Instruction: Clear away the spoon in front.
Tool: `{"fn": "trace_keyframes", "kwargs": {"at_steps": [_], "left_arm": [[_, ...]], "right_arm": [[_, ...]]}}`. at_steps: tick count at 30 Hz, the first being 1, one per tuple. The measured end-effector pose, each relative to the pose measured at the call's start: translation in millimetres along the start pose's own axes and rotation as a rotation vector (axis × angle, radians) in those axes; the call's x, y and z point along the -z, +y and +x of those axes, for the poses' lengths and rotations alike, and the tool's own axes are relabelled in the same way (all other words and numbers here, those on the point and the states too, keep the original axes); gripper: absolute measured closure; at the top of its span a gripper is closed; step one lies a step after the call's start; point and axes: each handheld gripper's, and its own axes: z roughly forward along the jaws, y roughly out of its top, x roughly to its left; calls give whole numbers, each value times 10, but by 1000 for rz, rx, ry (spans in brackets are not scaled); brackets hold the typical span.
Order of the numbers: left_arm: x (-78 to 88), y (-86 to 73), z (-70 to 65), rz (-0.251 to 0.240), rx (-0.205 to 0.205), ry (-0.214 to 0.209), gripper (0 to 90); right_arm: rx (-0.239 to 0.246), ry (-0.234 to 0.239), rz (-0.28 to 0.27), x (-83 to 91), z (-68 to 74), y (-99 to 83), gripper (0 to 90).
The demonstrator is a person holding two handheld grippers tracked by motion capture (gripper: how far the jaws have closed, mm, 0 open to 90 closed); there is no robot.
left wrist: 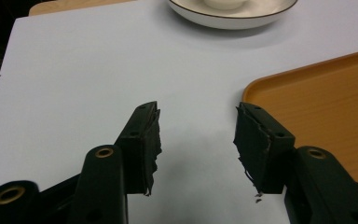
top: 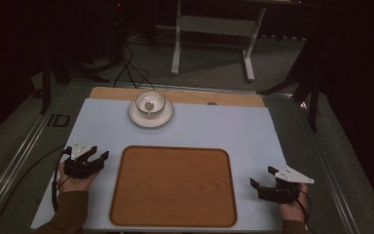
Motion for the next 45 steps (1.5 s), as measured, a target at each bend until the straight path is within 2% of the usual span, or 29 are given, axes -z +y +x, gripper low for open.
{"fn": "trace_keyframes", "kwargs": {"at_steps": [6,12,18,22,32,39,45], "left_arm": [[-7,25,18,-1,24,29,486],[31,92,0,-28,40,15,485],[86,230,-122,-43,1,-12,493],[88,301,-185,-57,-20,-29,491],[47,443,-243,-91,-19,-60,516],[-10,549,-289,-86,-40,-64,494],[-76,635,-350,-74,-80,-70,448]], "right_arm": [[4,4,4,-10,11,1,137],[0,1,-5,2,4,1,137],[0,-18,-11,23,-14,-4,138],[3,-15,-9,18,-5,-3,138],[6,-10,-9,14,-2,-5,138],[9,-9,-4,0,1,-7,138],[9,-8,-1,-5,-3,-8,138]]}}
